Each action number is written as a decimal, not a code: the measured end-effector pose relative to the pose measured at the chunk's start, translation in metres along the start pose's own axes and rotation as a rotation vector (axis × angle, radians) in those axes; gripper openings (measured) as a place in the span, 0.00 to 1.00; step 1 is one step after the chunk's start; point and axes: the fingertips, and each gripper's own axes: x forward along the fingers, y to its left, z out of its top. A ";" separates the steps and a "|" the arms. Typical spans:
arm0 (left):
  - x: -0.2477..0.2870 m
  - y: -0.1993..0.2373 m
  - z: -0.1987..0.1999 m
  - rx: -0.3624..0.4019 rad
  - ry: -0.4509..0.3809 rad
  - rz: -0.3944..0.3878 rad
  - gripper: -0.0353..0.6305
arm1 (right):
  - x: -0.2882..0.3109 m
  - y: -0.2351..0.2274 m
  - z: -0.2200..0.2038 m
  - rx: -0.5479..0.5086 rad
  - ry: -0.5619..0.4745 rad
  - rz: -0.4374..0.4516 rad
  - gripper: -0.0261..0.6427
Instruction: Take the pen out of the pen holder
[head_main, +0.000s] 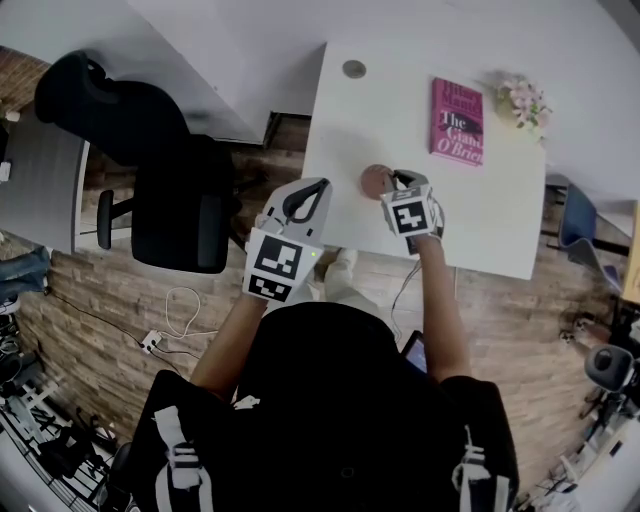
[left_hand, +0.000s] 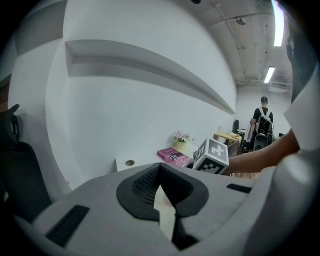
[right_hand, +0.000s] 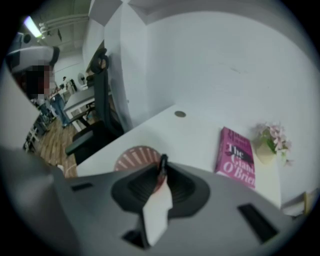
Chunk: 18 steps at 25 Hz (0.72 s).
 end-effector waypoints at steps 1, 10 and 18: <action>0.000 0.000 0.000 -0.001 -0.001 0.000 0.08 | -0.001 0.001 0.000 -0.009 -0.007 -0.001 0.16; 0.003 -0.004 0.000 -0.001 0.000 -0.002 0.08 | 0.003 -0.001 -0.005 -0.019 -0.011 -0.008 0.16; 0.003 -0.004 0.000 -0.003 0.001 0.001 0.08 | 0.000 -0.001 -0.001 -0.017 -0.025 -0.011 0.16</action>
